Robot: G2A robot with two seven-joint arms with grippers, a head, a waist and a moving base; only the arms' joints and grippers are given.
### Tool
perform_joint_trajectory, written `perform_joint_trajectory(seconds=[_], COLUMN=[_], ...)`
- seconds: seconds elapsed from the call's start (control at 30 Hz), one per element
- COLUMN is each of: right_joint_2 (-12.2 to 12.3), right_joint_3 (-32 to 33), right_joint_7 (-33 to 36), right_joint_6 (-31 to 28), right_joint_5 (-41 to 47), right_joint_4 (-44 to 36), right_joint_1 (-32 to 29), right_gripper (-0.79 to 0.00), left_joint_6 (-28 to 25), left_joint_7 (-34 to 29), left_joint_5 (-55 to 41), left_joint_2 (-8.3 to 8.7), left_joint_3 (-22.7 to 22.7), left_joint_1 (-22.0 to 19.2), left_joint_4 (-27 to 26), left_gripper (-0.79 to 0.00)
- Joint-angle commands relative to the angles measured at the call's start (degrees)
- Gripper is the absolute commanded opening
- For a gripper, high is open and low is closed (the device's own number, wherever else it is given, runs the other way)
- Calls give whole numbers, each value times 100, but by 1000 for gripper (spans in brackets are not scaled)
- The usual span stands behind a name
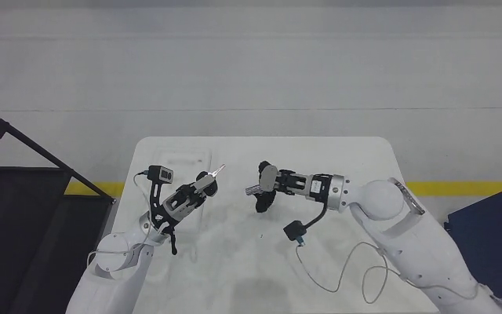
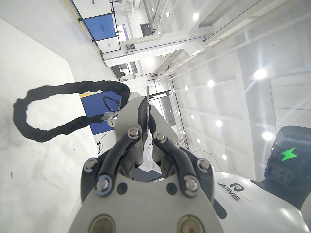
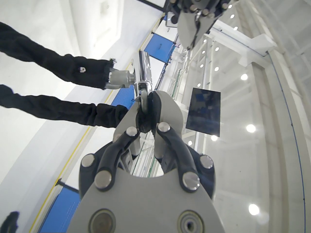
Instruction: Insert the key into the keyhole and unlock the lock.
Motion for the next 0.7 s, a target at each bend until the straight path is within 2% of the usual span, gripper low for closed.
perform_joint_trajectory(seconds=[0.0,0.17,0.37,0.67], right_joint_2=[-43,-100,-111,-103], right_joint_3=[-96,-92,119,262], right_joint_7=[-282,-786,-539,-590], right_joint_6=[298,615,526,472], right_joint_5=[192,849,1259,1418], right_joint_4=[143,464,853,1032], right_joint_1=[176,400,411,401], right_gripper=[-785,-785,-785,-785], left_joint_6=[0,0,0,0], left_joint_7=[0,0,0,0], left_joint_5=[0,0,0,0], left_joint_2=[0,0,0,0], left_joint_3=[0,0,0,0], left_joint_1=[0,0,0,0], left_joint_4=[0,0,0,0], left_gripper=[-785,-785,-785,-785])
